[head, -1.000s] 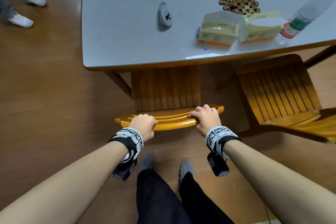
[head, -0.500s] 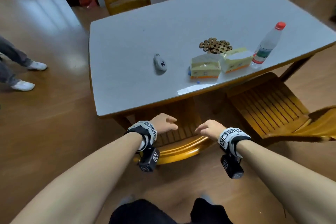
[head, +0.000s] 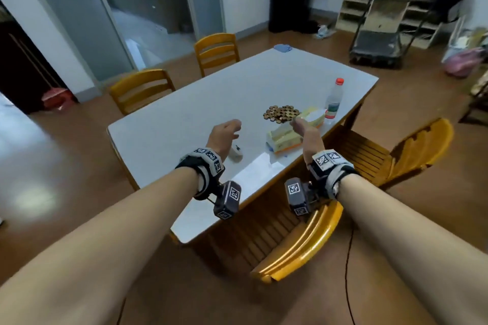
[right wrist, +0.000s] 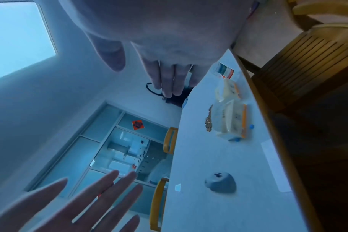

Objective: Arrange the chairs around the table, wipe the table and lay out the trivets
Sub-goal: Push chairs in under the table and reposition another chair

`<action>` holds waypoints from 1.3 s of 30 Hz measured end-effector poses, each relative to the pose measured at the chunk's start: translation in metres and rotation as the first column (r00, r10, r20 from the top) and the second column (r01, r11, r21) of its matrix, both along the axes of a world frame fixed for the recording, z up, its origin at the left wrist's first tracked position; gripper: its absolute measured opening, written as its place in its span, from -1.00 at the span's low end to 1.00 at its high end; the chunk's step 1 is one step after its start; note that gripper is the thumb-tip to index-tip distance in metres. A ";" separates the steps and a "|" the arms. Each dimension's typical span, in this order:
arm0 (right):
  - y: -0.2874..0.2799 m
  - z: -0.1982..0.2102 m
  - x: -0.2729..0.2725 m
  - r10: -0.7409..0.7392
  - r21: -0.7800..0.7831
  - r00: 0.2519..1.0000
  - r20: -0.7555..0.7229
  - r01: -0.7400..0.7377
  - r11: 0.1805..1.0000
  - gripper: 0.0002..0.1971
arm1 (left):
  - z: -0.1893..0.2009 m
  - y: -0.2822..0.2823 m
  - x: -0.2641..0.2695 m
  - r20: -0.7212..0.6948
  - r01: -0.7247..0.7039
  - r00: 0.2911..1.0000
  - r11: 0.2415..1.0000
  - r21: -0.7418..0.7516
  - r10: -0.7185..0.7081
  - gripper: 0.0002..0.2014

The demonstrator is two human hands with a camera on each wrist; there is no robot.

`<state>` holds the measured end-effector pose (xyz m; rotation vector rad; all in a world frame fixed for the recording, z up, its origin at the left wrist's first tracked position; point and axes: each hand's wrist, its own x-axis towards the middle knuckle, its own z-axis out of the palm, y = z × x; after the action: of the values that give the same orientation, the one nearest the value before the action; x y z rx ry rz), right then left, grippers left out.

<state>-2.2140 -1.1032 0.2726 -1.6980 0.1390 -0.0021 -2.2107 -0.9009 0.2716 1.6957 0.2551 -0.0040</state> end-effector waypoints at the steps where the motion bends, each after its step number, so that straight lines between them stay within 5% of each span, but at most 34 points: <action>1: 0.006 0.010 -0.005 -0.038 0.052 0.999 0.002 0.038 0.998 -0.32 | 0.011 0.007 -0.003 0.021 0.008 1.000 1.000 -0.015 -0.008 -0.68; 4: 0.018 0.042 -0.016 -0.063 0.045 0.996 0.056 0.060 0.997 -0.50 | 0.037 0.023 -0.010 0.067 0.031 0.997 0.999 -0.017 -0.029 -0.78; 10: 0.025 0.073 -0.031 -0.127 0.080 0.978 0.166 0.115 0.990 -0.23 | 0.062 0.034 -0.024 0.083 0.048 0.995 0.998 -0.033 -0.045 -0.84; 18: 0.010 0.054 -0.036 -0.100 0.012 0.993 0.056 0.100 0.995 -0.57 | 0.054 0.021 -0.045 0.083 0.134 0.988 0.991 -0.027 -0.131 -0.62; 22: -0.001 0.050 -0.042 -0.075 -0.059 0.995 0.069 0.079 0.995 -0.58 | 0.043 0.011 -0.038 0.066 0.124 0.990 0.992 -0.008 -0.123 -0.79; 26: -0.022 0.007 -0.046 0.001 -0.322 0.994 0.113 0.036 0.946 -0.44 | 0.002 -0.011 -0.037 -0.032 0.171 0.985 0.985 0.001 -0.171 -0.84; 33: -0.083 -0.102 -0.028 0.119 -0.409 0.983 -0.138 -0.166 0.897 -0.52 | -0.100 -0.064 -0.035 -0.263 0.258 0.939 0.959 0.120 -0.220 -0.66; 36: -0.100 -0.148 -0.009 0.210 -0.399 0.952 -0.222 -0.285 0.872 -0.42 | -0.146 -0.090 -0.043 -0.358 0.149 0.926 0.987 0.052 -0.121 -0.68; 39: -0.110 -0.191 0.018 0.337 -0.368 0.894 -0.296 -0.432 0.824 -0.52 | -0.224 -0.107 -0.036 -0.453 -0.071 0.890 0.997 -0.018 0.055 -0.31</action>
<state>-2.1960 -1.2129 0.0814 -2.1385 -0.0536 0.4971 -2.2463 -1.0074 0.0476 1.6339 0.6561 -0.3584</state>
